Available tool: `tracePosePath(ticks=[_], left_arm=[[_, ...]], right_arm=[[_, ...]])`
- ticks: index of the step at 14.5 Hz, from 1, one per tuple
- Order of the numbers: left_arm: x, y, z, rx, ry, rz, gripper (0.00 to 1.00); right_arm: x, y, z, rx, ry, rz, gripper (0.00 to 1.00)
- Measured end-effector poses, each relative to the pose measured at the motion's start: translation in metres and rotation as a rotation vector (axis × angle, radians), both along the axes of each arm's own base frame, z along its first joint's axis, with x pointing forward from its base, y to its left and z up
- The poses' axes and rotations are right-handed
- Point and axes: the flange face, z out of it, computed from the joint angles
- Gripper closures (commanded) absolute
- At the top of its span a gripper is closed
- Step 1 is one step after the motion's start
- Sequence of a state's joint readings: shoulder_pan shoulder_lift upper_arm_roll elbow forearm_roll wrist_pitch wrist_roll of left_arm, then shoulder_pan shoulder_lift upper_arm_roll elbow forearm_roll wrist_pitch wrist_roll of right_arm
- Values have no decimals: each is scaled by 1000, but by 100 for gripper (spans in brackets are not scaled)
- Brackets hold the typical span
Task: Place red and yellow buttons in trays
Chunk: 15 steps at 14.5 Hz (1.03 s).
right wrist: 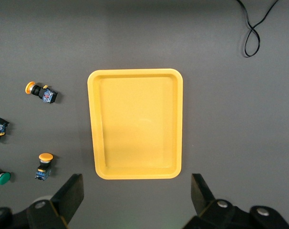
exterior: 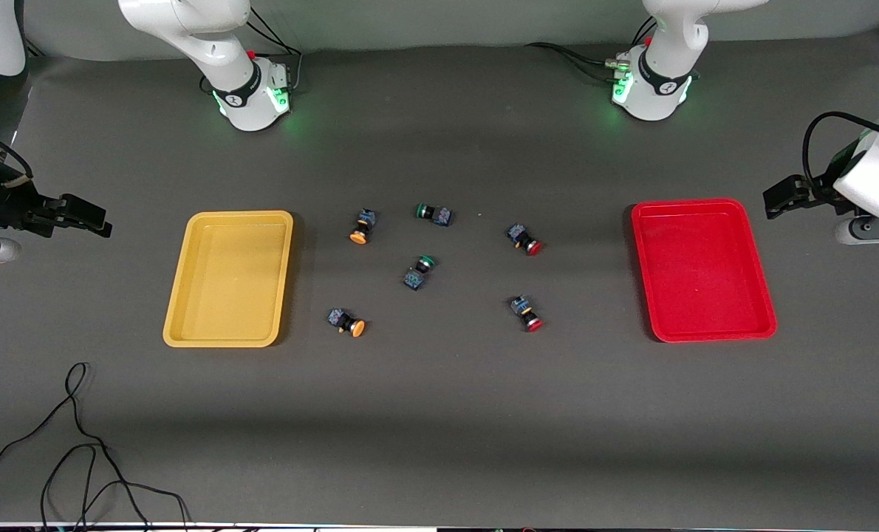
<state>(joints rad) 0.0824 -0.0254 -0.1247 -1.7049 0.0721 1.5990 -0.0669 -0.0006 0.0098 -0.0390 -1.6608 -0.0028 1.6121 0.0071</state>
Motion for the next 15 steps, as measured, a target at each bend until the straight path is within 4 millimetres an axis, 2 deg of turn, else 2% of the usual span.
tracePosePath(ticks=[7, 9, 10, 12, 15], left_arm=[[0, -3, 0, 0, 1, -5, 0], [-1, -3, 0, 0, 4, -5, 0], [-1, -3, -1, 0, 7, -5, 0], [-1, -3, -1, 1, 10, -6, 0], [-2, -4, -1, 1, 13, -7, 0]], right_arm=[[0, 4, -2, 2, 5, 5, 0], [-2, 20, -12, 5, 18, -13, 0], [-3, 35, -19, 4, 17, -29, 0], [-16, 78, -41, 1, -4, -80, 0], [-57, 164, -76, 8, 3, -209, 0]])
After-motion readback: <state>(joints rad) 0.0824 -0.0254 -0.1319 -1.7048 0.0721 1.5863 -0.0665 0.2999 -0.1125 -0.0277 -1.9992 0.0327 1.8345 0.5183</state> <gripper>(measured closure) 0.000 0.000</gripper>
